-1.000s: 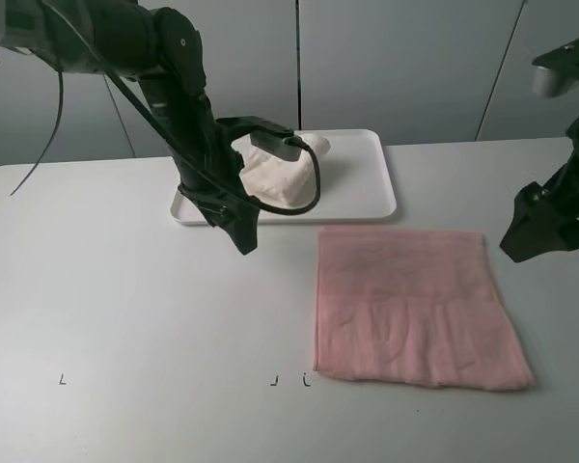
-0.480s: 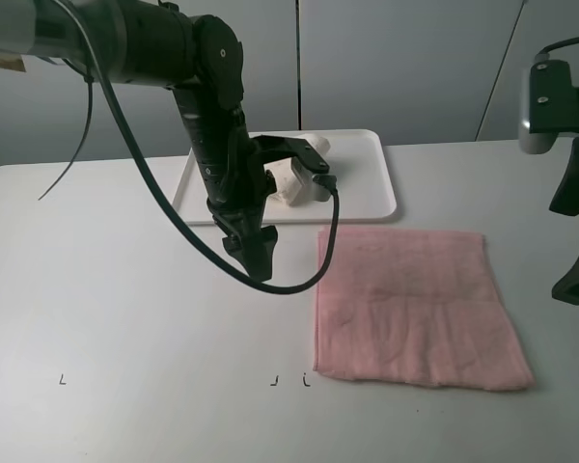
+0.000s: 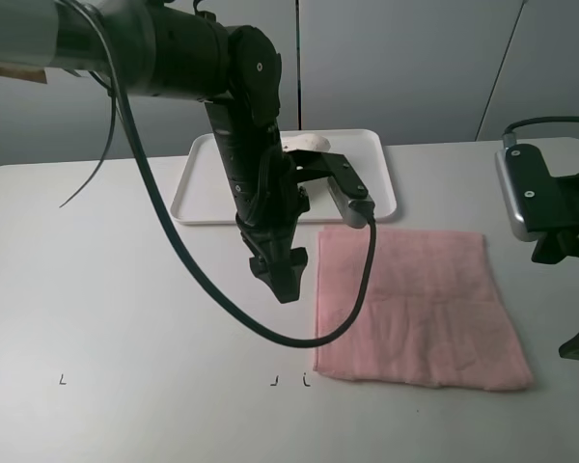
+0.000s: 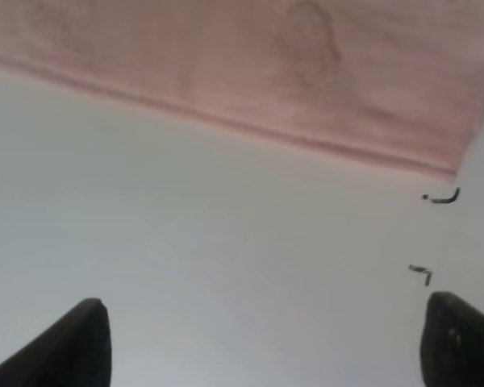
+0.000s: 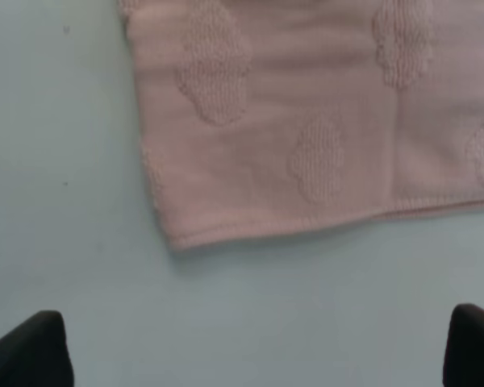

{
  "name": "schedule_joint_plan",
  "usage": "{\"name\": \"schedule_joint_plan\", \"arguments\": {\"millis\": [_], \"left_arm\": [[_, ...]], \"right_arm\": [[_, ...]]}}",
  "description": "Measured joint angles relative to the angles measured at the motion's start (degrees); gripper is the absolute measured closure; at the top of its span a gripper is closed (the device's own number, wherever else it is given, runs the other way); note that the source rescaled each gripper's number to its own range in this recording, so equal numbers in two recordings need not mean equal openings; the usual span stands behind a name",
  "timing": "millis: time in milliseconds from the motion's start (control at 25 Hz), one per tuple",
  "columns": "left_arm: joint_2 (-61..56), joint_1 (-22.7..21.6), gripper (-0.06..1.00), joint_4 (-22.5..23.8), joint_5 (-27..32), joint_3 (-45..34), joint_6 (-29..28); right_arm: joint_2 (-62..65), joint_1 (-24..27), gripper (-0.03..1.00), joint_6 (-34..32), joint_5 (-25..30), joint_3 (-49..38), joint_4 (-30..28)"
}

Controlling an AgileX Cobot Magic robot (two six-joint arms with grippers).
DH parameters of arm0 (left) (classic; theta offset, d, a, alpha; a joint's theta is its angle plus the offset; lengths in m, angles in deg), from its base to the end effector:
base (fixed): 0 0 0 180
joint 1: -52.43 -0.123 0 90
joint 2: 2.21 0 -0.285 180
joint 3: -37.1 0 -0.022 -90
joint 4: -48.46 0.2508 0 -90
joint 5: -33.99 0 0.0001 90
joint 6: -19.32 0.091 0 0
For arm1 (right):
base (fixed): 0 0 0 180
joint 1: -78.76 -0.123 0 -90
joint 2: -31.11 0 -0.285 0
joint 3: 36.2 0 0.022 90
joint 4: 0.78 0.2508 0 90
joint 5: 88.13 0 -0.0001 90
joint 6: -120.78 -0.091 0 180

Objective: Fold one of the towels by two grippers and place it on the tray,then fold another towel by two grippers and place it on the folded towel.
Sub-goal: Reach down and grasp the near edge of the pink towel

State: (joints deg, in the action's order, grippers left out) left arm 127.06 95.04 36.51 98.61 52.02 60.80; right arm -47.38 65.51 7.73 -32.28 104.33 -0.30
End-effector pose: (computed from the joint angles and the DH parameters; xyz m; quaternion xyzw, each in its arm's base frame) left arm 0.2977 -0.2970 0.1709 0.6335 0.7679 -0.0945 0.0080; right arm 0.1796 0.0429 0.2136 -0.6415 0.7652 -0.0212 0.0498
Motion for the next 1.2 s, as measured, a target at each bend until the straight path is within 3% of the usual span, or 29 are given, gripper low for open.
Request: {"name": "schedule_joint_plan", "arguments": {"millis": [280,520,1200], "left_arm": [[0.0,6.28,-0.04,0.91,-1.47,0.0,0.0],[0.0,10.52,-0.04,6.78,-2.01,0.0,-1.92],[3.11,12.84,-0.04,7.71,-4.96,-0.1,-1.29]], "right_arm": [[0.0,0.0,-0.03,2.47,-2.97,-2.91,0.0],[0.0,0.0,-0.03,3.8,-4.67,-3.14,-0.47],[-2.44,0.0,-0.03,11.03,-5.68,-3.14,-2.15]]}}
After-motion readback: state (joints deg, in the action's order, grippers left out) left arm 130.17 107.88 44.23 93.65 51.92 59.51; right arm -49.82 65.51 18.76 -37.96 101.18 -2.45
